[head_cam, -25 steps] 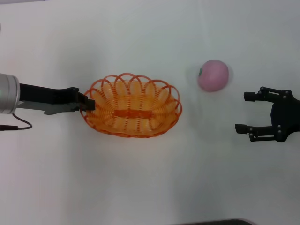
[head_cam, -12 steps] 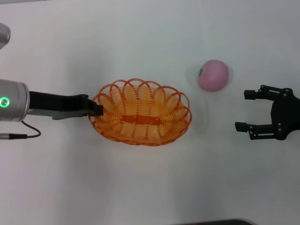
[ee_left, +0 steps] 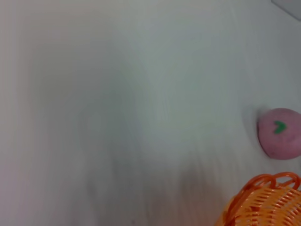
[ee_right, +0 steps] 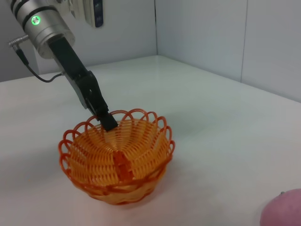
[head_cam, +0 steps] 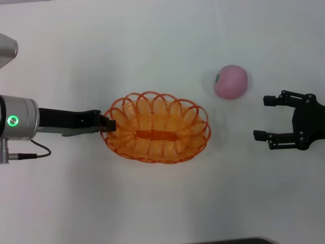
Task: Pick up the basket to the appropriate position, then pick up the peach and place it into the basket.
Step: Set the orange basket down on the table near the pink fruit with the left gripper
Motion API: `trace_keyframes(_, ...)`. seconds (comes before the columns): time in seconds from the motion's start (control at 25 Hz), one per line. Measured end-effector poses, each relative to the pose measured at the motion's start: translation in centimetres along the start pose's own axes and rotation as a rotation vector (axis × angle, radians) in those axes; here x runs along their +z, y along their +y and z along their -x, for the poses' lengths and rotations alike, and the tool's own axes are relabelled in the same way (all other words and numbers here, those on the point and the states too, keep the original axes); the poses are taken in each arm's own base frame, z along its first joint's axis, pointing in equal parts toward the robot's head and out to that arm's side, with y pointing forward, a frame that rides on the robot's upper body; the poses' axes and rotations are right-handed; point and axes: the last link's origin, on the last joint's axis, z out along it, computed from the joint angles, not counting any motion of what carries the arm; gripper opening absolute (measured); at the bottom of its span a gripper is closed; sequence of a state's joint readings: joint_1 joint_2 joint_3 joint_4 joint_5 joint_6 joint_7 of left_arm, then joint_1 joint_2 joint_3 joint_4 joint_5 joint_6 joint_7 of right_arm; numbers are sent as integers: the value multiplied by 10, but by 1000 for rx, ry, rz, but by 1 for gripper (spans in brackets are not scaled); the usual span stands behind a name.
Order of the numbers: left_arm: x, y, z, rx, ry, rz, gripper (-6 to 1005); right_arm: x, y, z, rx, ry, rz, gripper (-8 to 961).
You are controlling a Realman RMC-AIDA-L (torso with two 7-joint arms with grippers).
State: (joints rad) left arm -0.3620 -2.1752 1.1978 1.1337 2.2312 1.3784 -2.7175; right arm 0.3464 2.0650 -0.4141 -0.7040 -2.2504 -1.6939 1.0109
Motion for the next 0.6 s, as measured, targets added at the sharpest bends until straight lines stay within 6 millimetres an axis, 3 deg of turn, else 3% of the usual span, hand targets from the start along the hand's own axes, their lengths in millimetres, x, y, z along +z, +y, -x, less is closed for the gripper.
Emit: trace_keyframes(0.6, 4, -8, 4, -57, 36, 5, 55, 4, 0, 0, 1, 0, -4, 926)
